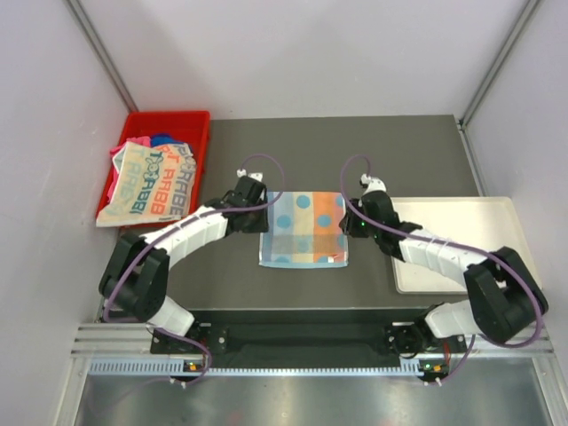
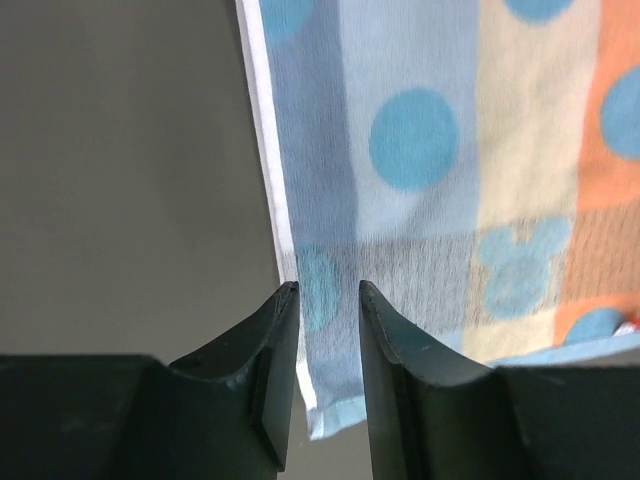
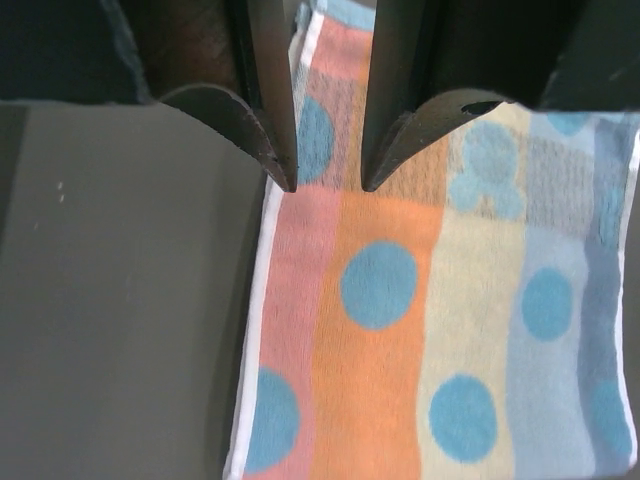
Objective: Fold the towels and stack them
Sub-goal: Fold the towel
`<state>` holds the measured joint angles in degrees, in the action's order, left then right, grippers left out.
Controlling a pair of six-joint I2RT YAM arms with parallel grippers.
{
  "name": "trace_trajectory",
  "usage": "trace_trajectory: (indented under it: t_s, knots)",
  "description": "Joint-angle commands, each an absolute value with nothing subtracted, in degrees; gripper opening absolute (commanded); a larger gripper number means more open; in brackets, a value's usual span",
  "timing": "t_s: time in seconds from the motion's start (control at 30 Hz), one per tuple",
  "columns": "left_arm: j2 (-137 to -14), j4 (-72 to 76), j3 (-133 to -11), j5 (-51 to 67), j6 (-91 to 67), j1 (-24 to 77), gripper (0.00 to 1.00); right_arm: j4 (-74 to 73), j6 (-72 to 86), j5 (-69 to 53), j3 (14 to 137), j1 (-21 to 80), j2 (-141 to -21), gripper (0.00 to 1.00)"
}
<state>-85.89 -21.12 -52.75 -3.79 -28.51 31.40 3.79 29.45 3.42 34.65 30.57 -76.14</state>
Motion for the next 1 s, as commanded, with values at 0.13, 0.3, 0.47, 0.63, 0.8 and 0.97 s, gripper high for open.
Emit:
trace_trajectory:
  t_s: [0.13,0.3,0.47,0.63,0.8,0.97]
  knots:
    - [-95.09,-18.72,-64.68,-4.75,-27.95,24.97,0.36,3.87,26.9,6.86,46.66,27.43,-86.72,0.36]
    - [-102.56,-17.49,-71.0,-1.33,-26.2,21.8,0.34,4.31,26.37,4.75,52.02,24.97,-93.33,0.39]
    - [-106.43,-15.3,-73.47,2.72,-25.84,20.39,0.35,4.22,25.14,3.87,56.51,24.26,-99.31,0.41]
    - [-108.98,-14.33,-75.58,3.95,-25.93,19.51,0.35,3.69,25.22,3.51,59.59,23.56,-102.74,0.4]
    - [-110.39,-14.5,-77.17,4.39,-25.93,19.34,0.35,3.08,25.31,4.04,60.38,22.85,-103.54,0.39]
    - [-111.97,-14.24,-78.13,4.75,-26.01,19.16,0.34,3.43,25.49,2.82,61.17,22.41,-104.76,0.39]
